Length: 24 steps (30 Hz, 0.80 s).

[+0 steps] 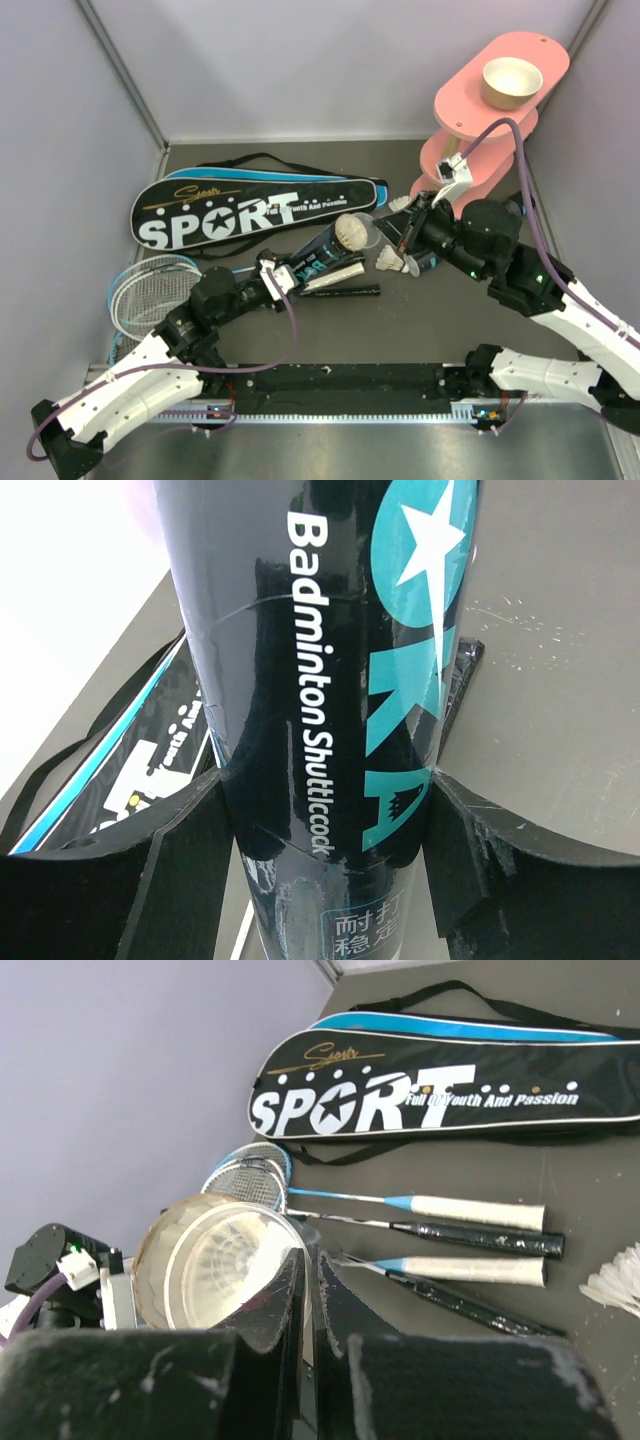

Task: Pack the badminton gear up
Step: Close the lid on the shuttle tube.

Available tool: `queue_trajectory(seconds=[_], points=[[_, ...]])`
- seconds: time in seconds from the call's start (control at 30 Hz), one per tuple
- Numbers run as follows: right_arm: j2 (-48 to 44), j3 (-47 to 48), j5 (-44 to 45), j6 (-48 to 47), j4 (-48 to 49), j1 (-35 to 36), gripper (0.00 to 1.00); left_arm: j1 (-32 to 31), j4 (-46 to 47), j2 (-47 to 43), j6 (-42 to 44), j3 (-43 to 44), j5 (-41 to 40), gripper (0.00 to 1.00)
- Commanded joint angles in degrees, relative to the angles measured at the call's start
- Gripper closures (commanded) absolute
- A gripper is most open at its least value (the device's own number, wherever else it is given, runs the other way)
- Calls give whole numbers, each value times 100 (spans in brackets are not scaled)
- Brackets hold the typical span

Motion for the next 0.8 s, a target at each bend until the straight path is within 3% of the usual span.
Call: queue_trajectory(seconds=[0.0, 0.77], points=[[143, 199, 1, -163, 630, 61, 100, 10, 624, -44, -68, 185, 65, 100], [371, 234, -508, -49, 797, 70, 100, 19, 624, -96, -68, 177, 65, 100]])
